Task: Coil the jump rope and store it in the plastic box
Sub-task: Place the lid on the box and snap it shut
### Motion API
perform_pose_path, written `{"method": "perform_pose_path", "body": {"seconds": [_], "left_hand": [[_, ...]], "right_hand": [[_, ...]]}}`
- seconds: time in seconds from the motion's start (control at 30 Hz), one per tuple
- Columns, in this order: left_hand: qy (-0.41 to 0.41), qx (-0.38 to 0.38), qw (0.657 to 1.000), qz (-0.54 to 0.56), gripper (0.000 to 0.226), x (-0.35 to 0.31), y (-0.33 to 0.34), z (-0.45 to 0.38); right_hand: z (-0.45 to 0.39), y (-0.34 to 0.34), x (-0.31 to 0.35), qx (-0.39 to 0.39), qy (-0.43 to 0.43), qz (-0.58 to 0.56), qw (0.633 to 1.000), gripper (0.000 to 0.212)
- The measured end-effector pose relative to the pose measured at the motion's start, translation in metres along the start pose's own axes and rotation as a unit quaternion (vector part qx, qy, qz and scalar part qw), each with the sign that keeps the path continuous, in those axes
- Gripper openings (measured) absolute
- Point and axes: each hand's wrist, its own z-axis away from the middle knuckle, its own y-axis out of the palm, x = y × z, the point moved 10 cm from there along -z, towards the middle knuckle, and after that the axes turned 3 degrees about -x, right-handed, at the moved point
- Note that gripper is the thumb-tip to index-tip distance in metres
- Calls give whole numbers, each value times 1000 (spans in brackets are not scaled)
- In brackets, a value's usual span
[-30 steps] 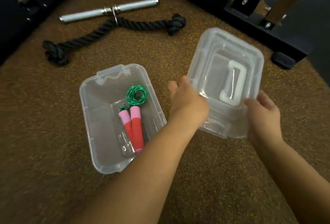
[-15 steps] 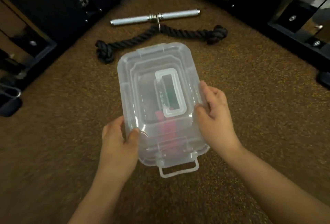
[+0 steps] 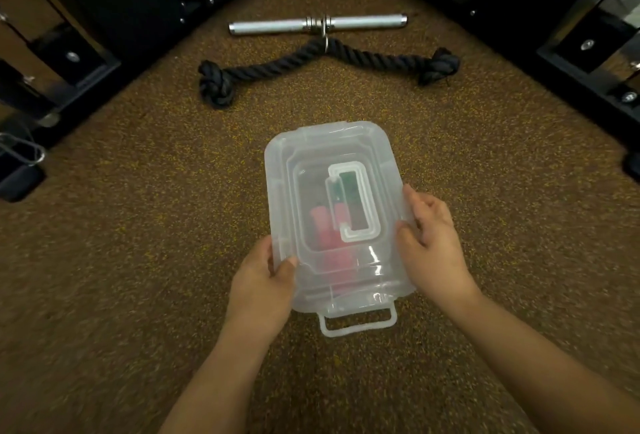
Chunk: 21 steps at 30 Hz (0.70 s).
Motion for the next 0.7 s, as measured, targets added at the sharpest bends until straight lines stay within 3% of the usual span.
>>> {"method": "perform_pose_path", "body": {"seconds": [0.17, 0.3, 0.5, 0.7], "left_hand": [[4, 10, 1000, 6, 31, 3, 1, -2], [-6, 19, 999, 41, 32, 4, 0, -2], [-36, 22, 996, 76, 37, 9, 1, -5], [-58, 22, 996, 66, 28, 13, 1, -5]], "right_hand": [[-2, 0, -11, 20, 32, 26, 999, 55], [0, -1, -17, 62, 88, -78, 991, 42], [12, -3, -24, 69, 85, -110, 988, 34], [11, -3, -25, 65, 83, -107, 989, 33]]}}
